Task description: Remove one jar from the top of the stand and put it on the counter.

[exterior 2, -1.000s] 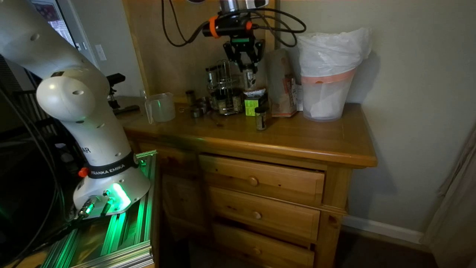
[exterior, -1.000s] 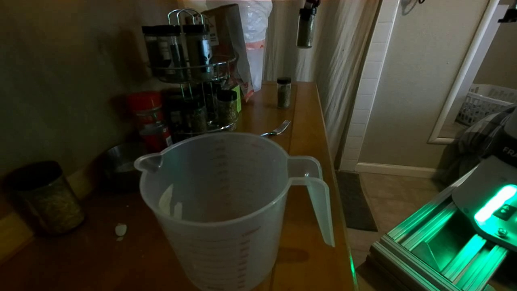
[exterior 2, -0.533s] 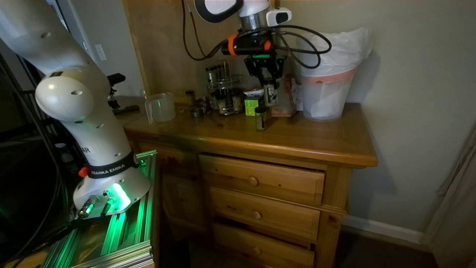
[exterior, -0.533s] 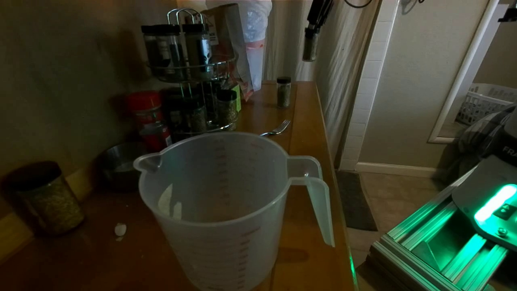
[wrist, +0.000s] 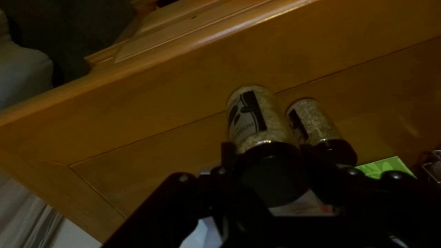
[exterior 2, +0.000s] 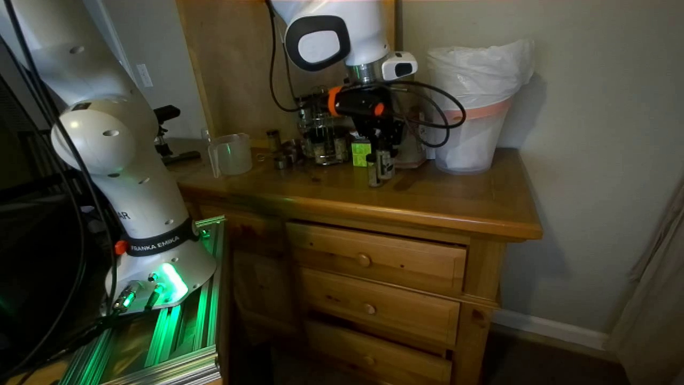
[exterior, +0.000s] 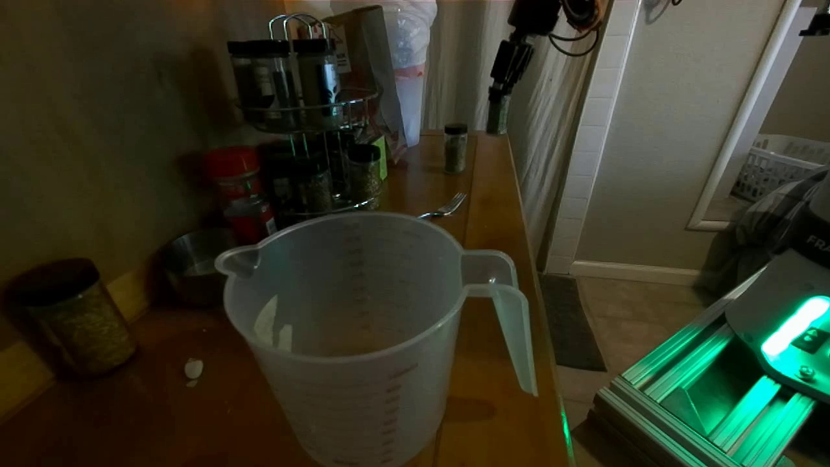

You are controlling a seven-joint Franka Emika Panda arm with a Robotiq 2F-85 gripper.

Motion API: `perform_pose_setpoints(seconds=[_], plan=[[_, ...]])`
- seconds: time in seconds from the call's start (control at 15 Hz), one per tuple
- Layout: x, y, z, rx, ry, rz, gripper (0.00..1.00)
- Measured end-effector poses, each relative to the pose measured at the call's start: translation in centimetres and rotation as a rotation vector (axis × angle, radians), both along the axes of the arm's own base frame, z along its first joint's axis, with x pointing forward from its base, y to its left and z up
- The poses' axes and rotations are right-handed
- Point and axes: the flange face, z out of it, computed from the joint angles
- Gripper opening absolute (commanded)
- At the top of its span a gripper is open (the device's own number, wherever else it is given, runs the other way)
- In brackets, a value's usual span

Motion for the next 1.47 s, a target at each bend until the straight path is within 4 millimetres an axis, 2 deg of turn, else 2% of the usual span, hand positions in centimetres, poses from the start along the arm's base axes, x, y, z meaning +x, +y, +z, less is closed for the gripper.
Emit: perform_pose_setpoints(seconds=[0.2, 0.4, 0.67, 1.0, 1.47], plan=[[0.0, 0.1, 0.1, -0.014, -0.002, 0.007, 0.26], [0.5, 1.2, -0.4, -0.034, -0.029, 0.023, 0.26], [1.1, 2.8, -2.8, -0.058, -0.027, 0.049, 0.26], [1.3, 3.4, -5.2, -0.065, 0.009, 0.059, 0.26], [2.2, 4.4, -5.0, -0.069, -0.018, 0.073, 0.26]])
